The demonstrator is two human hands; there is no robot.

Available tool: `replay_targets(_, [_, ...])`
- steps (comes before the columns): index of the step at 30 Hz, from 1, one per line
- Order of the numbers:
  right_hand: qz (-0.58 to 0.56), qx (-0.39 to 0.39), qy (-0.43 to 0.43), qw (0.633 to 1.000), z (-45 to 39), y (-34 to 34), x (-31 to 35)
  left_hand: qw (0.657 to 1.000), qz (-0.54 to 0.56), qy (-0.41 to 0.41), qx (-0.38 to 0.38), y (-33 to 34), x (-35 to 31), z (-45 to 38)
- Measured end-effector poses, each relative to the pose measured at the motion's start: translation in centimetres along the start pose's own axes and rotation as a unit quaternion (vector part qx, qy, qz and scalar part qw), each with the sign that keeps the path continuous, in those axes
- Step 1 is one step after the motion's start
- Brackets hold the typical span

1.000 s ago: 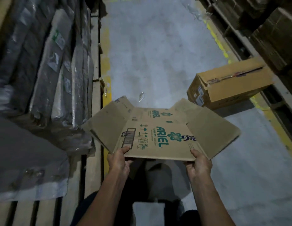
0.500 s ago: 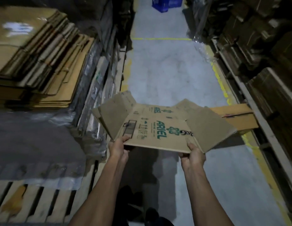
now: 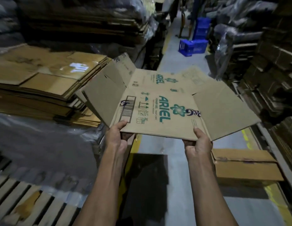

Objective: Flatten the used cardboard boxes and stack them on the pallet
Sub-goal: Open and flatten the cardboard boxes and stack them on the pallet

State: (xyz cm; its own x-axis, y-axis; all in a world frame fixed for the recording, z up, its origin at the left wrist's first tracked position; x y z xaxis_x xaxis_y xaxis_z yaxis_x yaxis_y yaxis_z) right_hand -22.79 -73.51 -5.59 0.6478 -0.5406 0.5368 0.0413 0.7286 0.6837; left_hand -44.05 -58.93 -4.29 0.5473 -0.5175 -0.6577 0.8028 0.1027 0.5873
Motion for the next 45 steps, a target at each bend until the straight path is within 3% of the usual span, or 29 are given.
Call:
replay_targets(9, [0.024,0.108,0.034,0.993,1.3,11.5,-4.6,0.990,0.079,0.111,0.018,-0.2,-10.3,-0.9])
replay_targets(25, [0.098,0.228,0.117,0.962,-4.6,34.6,-23.8,0.956,0.157,0.241,-0.050,-4.6,-26.4,-14.1])
replay_targets(32, [0.130,0.301,0.191,0.925,-10.6,45.3,-31.1,0.928,0.204,0.292,-0.113,-2.7,-29.9,-21.9])
replay_targets(37, [0.175,0.349,0.239,0.889,-14.5,53.7,-33.8,0.889,0.275,0.324,-0.169,1.0,-31.6,-26.4])
replay_targets(45, [0.208,0.384,0.284,0.854,-18.6,61.8,-39.8,0.833,0.365,0.372,-0.186,4.0,-34.6,-31.4])
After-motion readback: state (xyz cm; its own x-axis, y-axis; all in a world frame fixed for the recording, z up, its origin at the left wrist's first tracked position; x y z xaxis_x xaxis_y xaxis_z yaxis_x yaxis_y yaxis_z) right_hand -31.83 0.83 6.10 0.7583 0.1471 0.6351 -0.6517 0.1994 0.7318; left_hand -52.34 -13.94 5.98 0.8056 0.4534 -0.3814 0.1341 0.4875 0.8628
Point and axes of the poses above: each hand's wrist, its own z-axis away from the middle knuckle, its own y-axis out of the palm, x = y × z, the point moved 4 cm from there along -z, towards the middle knuckle, and after that the axes turned 2 degrees about -y, right-handed, at the moved point
